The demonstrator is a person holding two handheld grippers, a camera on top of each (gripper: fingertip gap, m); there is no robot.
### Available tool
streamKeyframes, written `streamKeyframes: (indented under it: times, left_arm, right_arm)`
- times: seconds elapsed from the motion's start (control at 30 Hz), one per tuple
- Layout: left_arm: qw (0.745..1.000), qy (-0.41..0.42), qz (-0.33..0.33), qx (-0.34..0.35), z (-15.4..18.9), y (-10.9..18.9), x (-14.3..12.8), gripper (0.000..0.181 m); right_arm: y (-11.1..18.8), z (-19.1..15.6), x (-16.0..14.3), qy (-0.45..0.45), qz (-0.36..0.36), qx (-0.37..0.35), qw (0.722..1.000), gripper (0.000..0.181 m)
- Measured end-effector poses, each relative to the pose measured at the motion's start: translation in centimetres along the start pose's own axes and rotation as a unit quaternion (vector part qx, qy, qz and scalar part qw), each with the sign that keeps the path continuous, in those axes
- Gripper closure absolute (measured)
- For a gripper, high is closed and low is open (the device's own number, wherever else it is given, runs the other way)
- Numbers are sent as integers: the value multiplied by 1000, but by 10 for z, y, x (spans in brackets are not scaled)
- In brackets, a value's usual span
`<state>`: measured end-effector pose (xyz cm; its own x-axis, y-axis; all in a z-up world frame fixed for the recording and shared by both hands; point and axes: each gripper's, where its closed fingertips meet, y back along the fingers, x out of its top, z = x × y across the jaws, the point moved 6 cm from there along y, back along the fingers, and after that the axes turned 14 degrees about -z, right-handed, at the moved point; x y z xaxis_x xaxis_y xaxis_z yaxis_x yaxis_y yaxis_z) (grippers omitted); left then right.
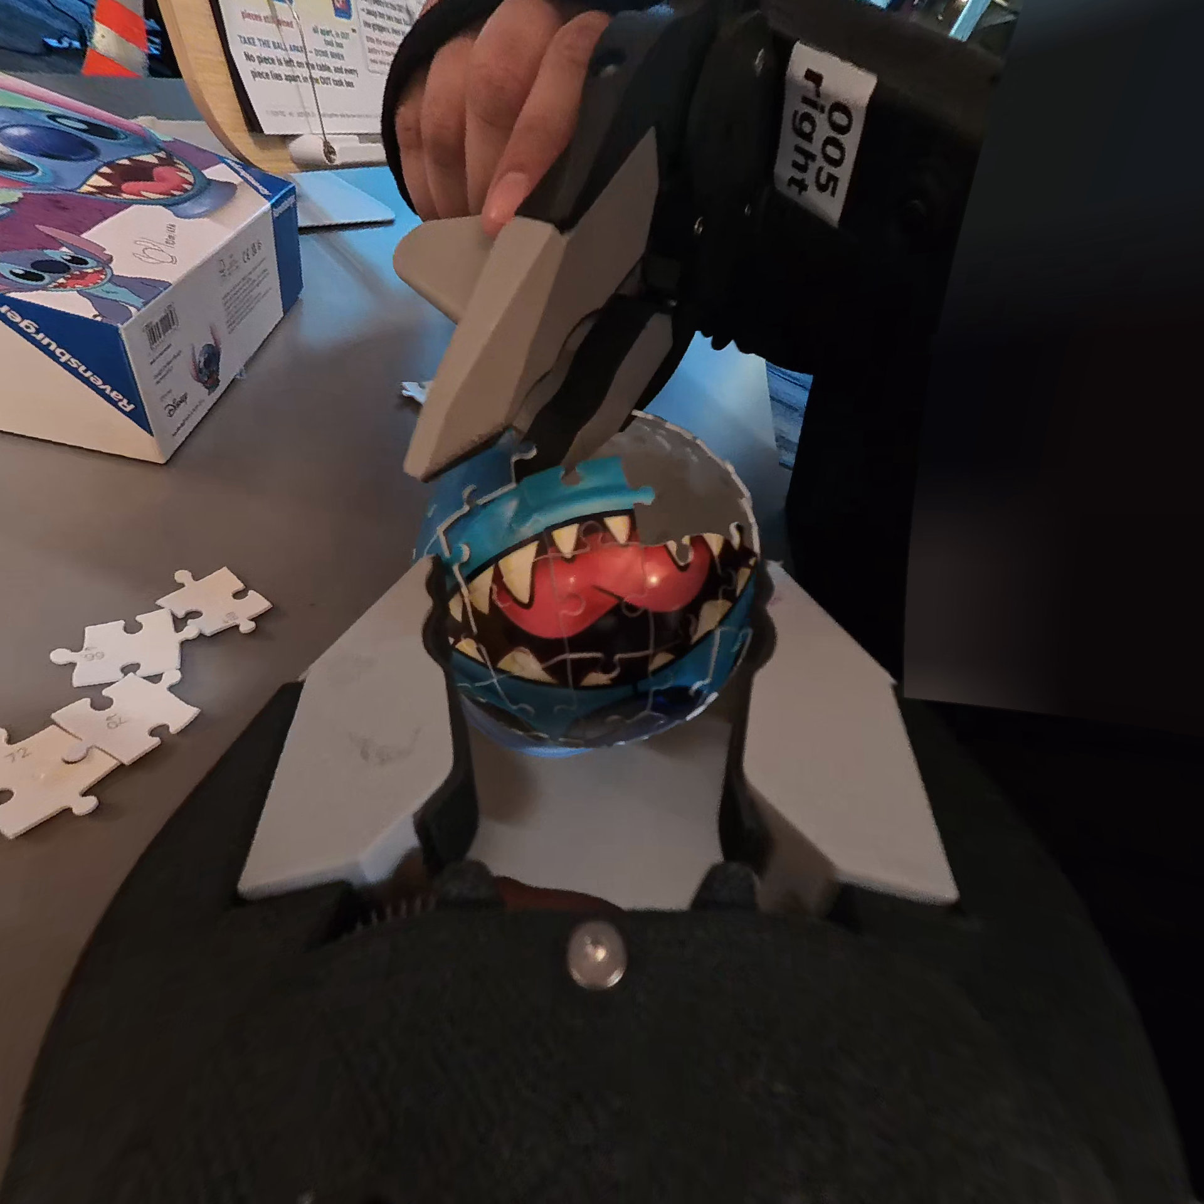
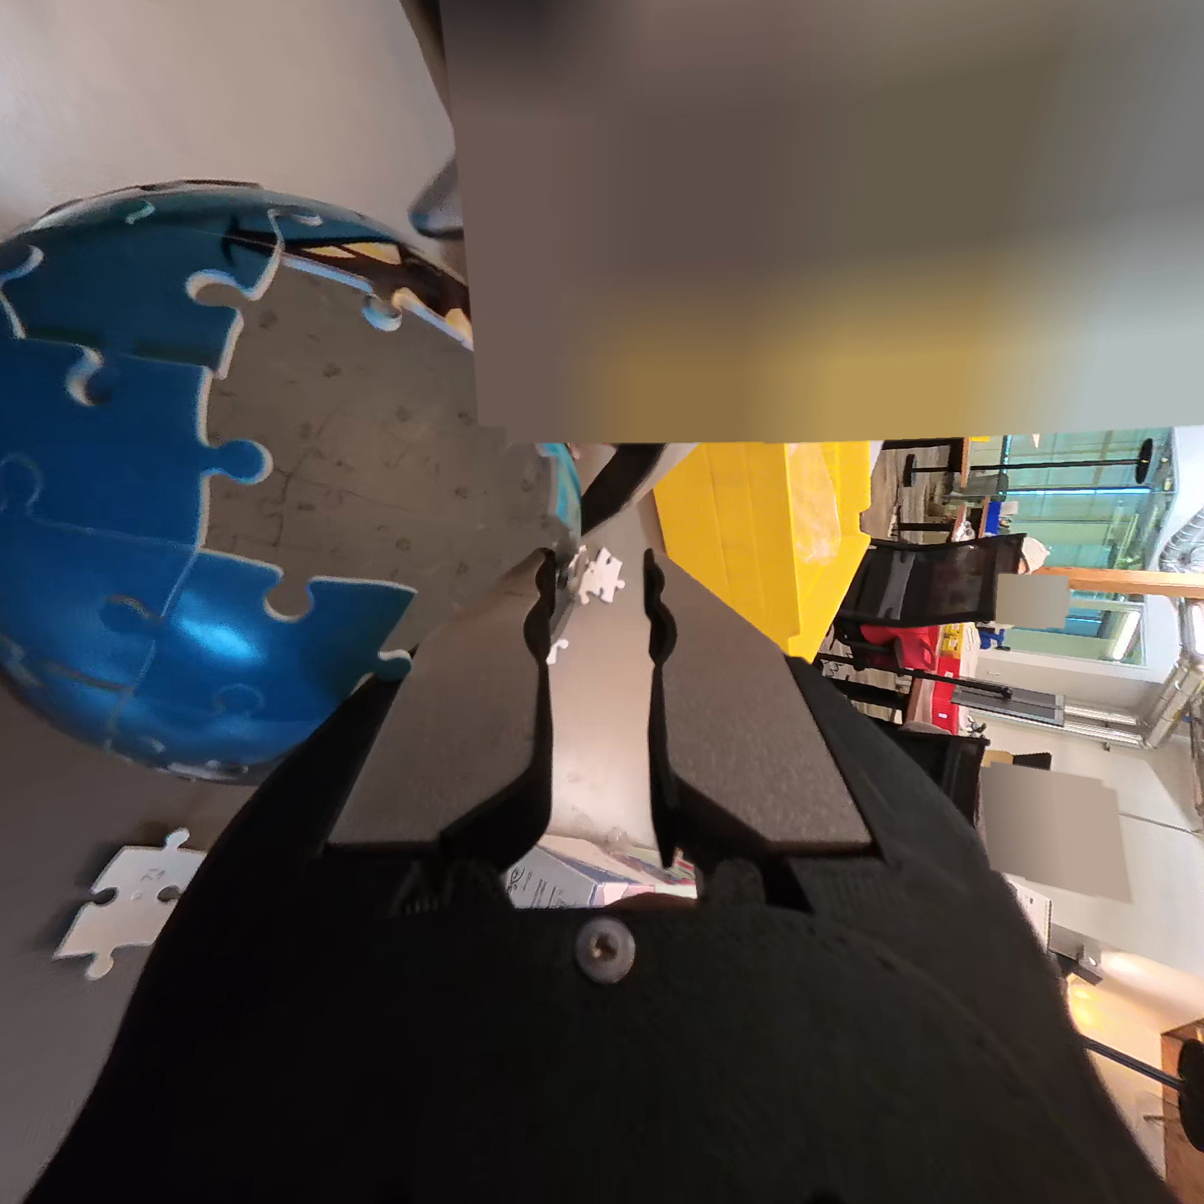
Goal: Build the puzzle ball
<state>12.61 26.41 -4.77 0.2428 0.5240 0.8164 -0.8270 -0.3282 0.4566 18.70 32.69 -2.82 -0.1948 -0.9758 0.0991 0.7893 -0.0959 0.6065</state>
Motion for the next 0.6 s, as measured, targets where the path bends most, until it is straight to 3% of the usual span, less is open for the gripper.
streamKeyframes:
  times: [0.1, 0.6]
  left_arm:
    - [1000, -2, -9, 6, 0, -2, -2, 87]
    - [1000, 4, -4, -8, 1, -2, -4, 87]
  right_arm:
    - [-2, 3, -2, -26, -8, 1, 1000, 148]
    - [2, -3, 1, -7, 2, 15, 1000, 154]
